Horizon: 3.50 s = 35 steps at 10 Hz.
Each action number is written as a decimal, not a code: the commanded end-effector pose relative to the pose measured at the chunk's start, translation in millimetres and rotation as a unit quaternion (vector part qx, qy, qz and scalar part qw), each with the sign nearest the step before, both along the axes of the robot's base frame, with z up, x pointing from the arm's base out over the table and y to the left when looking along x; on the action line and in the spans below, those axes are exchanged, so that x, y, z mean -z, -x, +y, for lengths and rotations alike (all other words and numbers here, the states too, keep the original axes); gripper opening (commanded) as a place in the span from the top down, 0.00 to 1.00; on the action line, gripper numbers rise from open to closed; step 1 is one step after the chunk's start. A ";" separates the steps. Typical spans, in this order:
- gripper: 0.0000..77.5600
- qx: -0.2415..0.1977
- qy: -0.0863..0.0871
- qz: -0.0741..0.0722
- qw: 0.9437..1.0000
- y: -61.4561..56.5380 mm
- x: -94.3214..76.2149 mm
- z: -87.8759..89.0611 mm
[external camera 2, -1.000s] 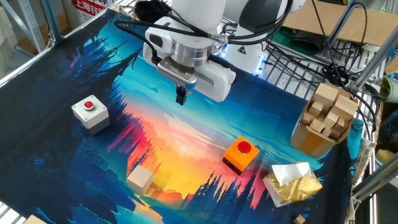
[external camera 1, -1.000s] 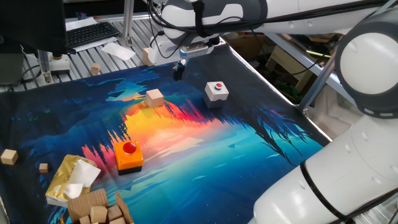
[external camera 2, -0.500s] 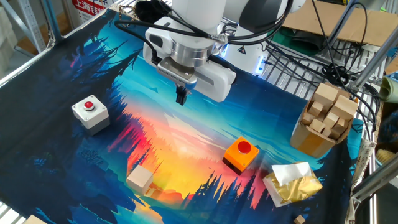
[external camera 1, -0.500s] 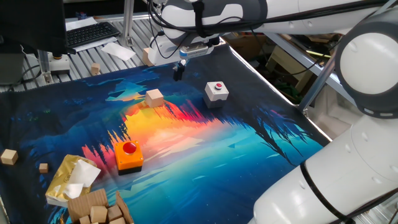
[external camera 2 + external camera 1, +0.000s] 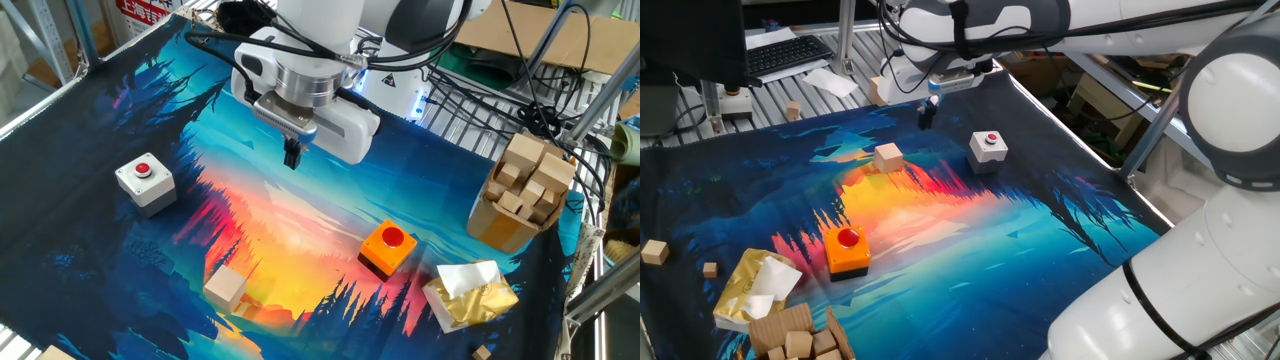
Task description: Pick up one small block
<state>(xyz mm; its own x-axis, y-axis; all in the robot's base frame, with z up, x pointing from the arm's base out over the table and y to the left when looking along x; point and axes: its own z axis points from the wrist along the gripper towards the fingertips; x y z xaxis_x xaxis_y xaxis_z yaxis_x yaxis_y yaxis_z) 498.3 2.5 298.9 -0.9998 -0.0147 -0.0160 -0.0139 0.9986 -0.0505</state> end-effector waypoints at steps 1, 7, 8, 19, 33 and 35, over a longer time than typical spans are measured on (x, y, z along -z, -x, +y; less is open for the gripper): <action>1.00 0.003 0.000 -0.003 1.000 -2.1 -1.3 0.6; 1.00 0.006 0.001 -0.002 1.000 -23.9 11.0 2.0; 1.00 0.007 0.001 -0.002 1.000 -28.0 15.0 1.9; 1.00 0.017 0.002 0.001 1.000 -53.9 47.4 -2.3; 1.00 0.049 0.006 -0.001 0.999 -56.3 54.6 -3.3; 1.00 0.075 0.008 0.010 0.997 -56.3 54.6 -3.3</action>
